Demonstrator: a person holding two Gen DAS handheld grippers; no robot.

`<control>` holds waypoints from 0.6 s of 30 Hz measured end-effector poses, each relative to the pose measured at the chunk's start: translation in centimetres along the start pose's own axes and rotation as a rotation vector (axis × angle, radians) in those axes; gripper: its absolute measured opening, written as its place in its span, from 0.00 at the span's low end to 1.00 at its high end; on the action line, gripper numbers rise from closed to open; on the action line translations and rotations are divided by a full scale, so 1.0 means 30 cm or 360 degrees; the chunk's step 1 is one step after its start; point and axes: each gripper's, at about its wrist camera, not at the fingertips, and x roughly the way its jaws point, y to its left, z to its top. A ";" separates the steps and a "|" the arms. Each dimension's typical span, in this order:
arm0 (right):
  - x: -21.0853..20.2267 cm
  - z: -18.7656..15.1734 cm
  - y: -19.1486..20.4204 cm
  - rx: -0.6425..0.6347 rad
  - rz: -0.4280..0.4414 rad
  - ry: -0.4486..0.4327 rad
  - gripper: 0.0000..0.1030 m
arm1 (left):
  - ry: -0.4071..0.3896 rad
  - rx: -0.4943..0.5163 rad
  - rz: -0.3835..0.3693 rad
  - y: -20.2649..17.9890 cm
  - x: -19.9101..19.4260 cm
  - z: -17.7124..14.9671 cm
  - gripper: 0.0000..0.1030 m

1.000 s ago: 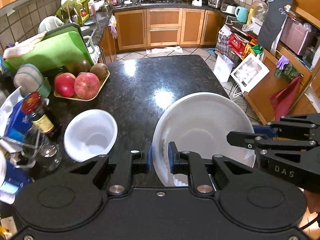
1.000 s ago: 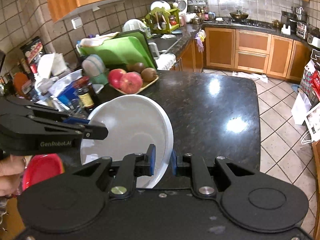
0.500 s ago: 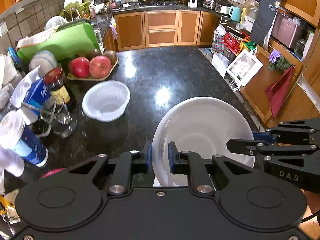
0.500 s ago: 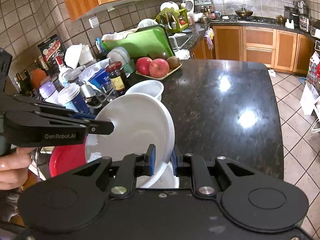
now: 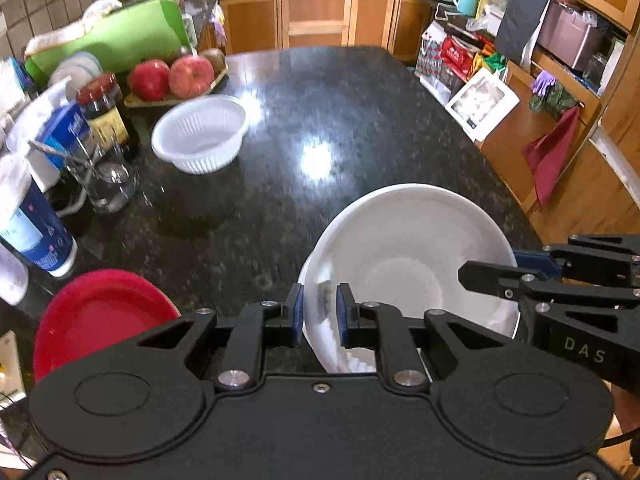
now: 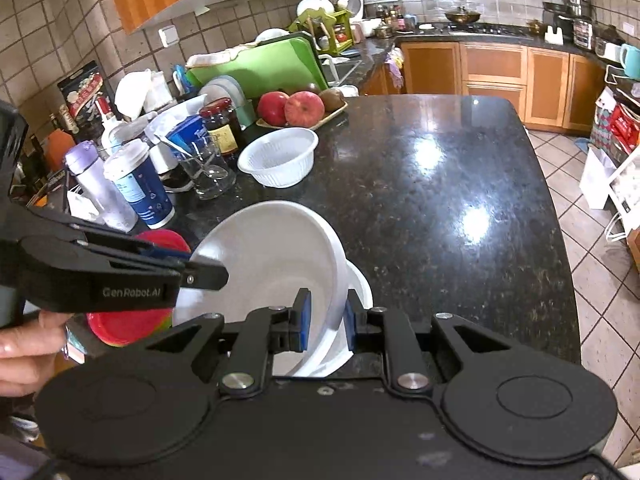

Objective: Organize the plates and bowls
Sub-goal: 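Lower the second bowl into the first bowl and open the left tool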

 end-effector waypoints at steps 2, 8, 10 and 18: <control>0.011 -0.006 -0.002 0.0013 -0.0005 0.0003 0.19 | 0.0016 -0.0018 -0.0009 0.005 0.012 -0.008 0.21; 0.053 -0.025 -0.005 0.0037 -0.0037 0.0003 0.19 | 0.0014 -0.0049 0.0000 0.009 0.037 -0.015 0.22; 0.062 -0.025 -0.003 0.0027 -0.0054 -0.0009 0.20 | 0.0000 -0.0031 0.0014 0.001 0.041 -0.017 0.22; 0.082 -0.017 -0.009 -0.0002 -0.0087 -0.0033 0.21 | -0.0044 -0.0033 0.0032 0.006 0.051 -0.008 0.22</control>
